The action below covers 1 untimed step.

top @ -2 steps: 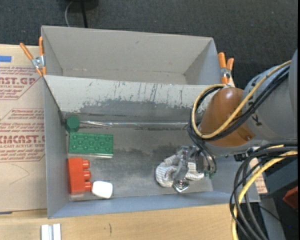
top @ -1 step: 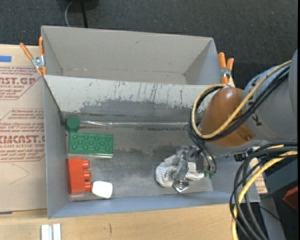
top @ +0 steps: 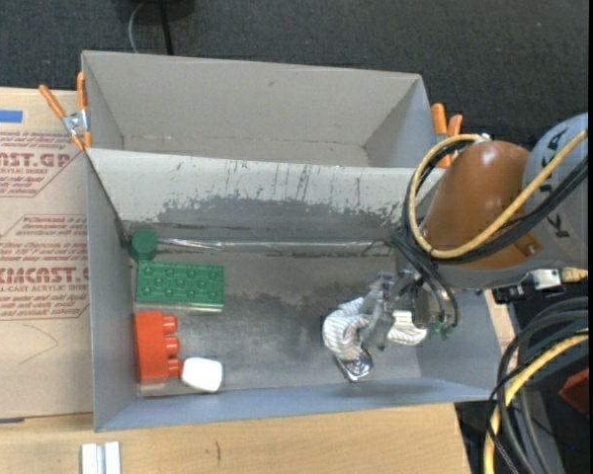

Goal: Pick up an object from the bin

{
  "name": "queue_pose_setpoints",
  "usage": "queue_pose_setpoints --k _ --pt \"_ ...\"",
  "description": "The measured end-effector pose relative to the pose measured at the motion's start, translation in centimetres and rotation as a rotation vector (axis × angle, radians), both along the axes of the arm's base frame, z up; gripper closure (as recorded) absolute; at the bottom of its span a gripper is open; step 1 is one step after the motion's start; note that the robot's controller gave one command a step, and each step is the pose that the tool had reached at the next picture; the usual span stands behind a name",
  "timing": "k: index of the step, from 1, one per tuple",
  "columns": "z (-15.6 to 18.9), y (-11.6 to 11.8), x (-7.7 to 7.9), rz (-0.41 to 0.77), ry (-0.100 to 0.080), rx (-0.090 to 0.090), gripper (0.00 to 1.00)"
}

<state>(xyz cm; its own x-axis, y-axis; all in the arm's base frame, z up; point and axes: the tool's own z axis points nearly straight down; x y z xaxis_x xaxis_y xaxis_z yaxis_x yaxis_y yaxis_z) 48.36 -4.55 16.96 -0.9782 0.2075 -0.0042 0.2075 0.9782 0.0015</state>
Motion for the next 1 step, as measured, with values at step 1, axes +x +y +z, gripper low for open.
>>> queue_pose_setpoints --k 1 --pt "0.0 0.0 0.0 0.0 0.0 0.0 1.0"
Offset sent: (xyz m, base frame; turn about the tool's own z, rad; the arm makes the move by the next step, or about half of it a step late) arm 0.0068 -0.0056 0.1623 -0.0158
